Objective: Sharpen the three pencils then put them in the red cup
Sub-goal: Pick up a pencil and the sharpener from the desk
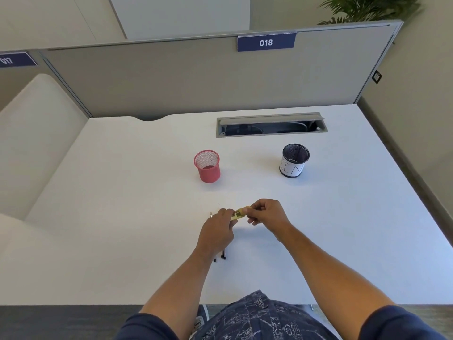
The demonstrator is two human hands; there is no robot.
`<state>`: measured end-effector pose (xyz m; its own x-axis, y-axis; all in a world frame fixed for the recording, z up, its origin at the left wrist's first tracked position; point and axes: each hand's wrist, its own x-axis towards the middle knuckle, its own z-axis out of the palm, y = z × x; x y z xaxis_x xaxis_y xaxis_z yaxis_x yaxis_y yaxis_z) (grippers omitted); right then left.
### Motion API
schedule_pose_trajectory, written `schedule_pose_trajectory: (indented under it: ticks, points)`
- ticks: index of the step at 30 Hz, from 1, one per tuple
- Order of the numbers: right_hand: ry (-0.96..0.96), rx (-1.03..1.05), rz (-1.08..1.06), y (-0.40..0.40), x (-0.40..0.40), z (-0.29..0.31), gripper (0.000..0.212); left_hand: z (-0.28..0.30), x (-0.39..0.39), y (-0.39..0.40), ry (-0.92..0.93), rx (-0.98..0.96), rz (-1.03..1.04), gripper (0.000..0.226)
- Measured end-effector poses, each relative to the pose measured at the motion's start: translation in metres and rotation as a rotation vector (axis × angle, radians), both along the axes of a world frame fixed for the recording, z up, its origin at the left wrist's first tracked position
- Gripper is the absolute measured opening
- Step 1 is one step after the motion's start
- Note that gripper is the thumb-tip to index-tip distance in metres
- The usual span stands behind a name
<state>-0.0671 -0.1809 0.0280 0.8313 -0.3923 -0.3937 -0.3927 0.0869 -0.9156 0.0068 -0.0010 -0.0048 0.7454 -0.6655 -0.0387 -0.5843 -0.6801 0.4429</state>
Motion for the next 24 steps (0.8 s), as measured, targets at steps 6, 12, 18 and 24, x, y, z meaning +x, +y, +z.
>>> schedule_pose_trajectory:
  ticks: [6, 12, 18, 24]
  points:
    - [0.07, -0.042, -0.053, 0.011, 0.012, 0.002, 0.037, 0.002, 0.006, 0.005, -0.026, -0.016, 0.0, 0.026]
    - [0.009, -0.186, 0.077, 0.026, 0.02, 0.009, 0.036, 0.003, 0.025, 0.017, -0.044, -0.026, 0.088, 0.018]
    - [0.142, -0.471, 0.302, 0.037, 0.016, -0.007, 0.02, 0.002, 0.044, 0.028, -0.035, -0.071, 0.237, 0.019]
    - [0.291, -0.733, 0.507, 0.064, 0.014, -0.024, 0.024, -0.004, 0.045, 0.03, -0.003, -0.063, 0.231, 0.022]
